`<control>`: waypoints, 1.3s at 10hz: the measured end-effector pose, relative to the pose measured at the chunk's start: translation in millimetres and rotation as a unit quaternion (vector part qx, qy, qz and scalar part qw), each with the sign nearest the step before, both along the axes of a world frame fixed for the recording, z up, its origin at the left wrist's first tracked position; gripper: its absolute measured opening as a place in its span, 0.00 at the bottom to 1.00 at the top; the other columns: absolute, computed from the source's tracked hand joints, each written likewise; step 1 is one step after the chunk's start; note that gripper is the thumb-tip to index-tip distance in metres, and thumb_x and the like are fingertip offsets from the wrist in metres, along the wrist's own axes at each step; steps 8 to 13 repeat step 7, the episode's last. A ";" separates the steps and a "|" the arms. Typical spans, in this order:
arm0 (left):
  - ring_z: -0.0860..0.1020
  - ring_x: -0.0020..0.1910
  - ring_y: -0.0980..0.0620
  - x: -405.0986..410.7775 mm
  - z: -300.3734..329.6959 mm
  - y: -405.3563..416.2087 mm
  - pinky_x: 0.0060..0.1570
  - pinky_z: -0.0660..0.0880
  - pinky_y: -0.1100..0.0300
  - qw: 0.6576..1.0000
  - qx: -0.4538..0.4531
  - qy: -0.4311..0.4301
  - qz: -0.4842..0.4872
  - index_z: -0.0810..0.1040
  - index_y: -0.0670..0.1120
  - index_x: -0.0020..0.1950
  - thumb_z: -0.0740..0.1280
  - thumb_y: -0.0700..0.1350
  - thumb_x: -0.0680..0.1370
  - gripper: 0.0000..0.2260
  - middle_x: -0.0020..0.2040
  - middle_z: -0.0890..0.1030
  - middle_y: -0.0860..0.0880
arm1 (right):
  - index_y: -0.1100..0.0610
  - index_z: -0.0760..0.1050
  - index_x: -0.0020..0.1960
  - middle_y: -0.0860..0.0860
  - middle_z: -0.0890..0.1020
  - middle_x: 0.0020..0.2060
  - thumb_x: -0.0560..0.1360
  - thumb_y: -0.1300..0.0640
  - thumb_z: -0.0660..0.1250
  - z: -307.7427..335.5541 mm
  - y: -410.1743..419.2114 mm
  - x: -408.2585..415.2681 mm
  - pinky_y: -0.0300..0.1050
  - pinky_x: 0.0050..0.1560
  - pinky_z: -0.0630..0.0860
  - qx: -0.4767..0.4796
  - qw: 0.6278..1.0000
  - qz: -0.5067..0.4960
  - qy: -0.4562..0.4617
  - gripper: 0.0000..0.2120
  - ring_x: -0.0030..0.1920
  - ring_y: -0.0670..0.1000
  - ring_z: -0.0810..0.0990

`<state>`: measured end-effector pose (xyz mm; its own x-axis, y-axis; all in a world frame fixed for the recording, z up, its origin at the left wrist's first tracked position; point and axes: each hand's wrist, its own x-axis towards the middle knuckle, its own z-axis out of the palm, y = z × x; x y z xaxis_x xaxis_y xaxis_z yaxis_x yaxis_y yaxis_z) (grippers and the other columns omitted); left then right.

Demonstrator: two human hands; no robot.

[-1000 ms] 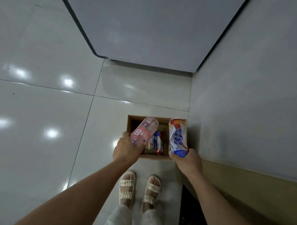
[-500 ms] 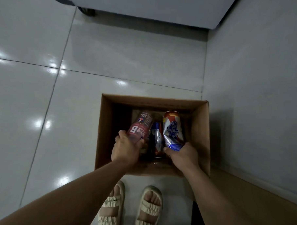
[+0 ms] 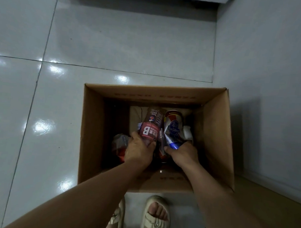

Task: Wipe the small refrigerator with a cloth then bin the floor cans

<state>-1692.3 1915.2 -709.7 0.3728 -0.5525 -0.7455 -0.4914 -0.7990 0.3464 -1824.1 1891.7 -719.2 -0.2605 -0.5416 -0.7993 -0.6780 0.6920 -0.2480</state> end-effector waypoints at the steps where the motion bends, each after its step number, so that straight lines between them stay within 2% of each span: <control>1: 0.75 0.58 0.43 3.2 2.9 0.2 0.48 0.73 0.52 0.999 0.007 0.010 -0.032 0.60 0.44 0.66 0.67 0.53 0.75 0.26 0.62 0.73 0.41 | 0.60 0.60 0.73 0.58 0.71 0.66 0.66 0.48 0.76 4.7 1.5 0.1 0.48 0.60 0.74 0.014 1.000 0.016 -0.006 0.43 0.63 0.58 0.74; 2: 0.76 0.57 0.44 6.2 17.5 2.4 0.48 0.76 0.52 0.999 0.001 0.008 -0.047 0.58 0.45 0.68 0.68 0.53 0.74 0.28 0.62 0.73 0.42 | 0.56 0.61 0.73 0.56 0.73 0.65 0.67 0.49 0.76 19.9 4.4 3.0 0.49 0.60 0.74 0.029 0.999 0.029 0.001 0.39 0.62 0.57 0.75; 3: 0.76 0.55 0.45 10.7 45.3 3.3 0.47 0.76 0.53 0.998 0.009 -0.010 -0.060 0.59 0.46 0.68 0.67 0.52 0.75 0.27 0.61 0.73 0.42 | 0.57 0.60 0.73 0.56 0.72 0.66 0.71 0.48 0.72 48.3 6.3 5.8 0.49 0.61 0.73 0.024 0.998 0.048 0.011 0.37 0.63 0.57 0.73; 4: 0.74 0.58 0.46 18.0 82.8 4.2 0.49 0.72 0.56 0.998 0.008 -0.015 -0.061 0.60 0.47 0.69 0.67 0.53 0.74 0.28 0.63 0.71 0.43 | 0.59 0.61 0.72 0.57 0.71 0.65 0.72 0.46 0.69 89.5 7.6 9.2 0.49 0.61 0.71 0.000 0.998 0.060 0.019 0.35 0.63 0.58 0.72; 5: 0.73 0.61 0.47 28.8 129.8 4.2 0.51 0.71 0.57 0.997 0.011 -0.004 -0.077 0.60 0.46 0.70 0.68 0.52 0.74 0.29 0.65 0.70 0.44 | 0.58 0.60 0.72 0.56 0.72 0.65 0.74 0.47 0.69 139.7 11.7 15.2 0.50 0.61 0.72 -0.003 0.999 0.049 0.014 0.33 0.62 0.57 0.73; 7: 0.71 0.63 0.45 60.5 245.8 5.2 0.57 0.71 0.52 0.991 0.000 0.000 -0.134 0.58 0.45 0.72 0.67 0.52 0.74 0.30 0.67 0.70 0.43 | 0.58 0.64 0.69 0.55 0.74 0.62 0.72 0.54 0.71 259.6 29.0 35.9 0.49 0.59 0.74 -0.058 0.997 0.038 -0.045 0.29 0.59 0.54 0.76; 13: 0.71 0.63 0.45 60.5 245.8 5.2 0.57 0.71 0.52 0.991 0.000 0.000 -0.134 0.58 0.45 0.72 0.67 0.52 0.74 0.30 0.67 0.70 0.43 | 0.58 0.64 0.69 0.55 0.74 0.62 0.72 0.54 0.71 259.6 29.0 35.9 0.49 0.59 0.74 -0.058 0.997 0.038 -0.045 0.29 0.59 0.54 0.76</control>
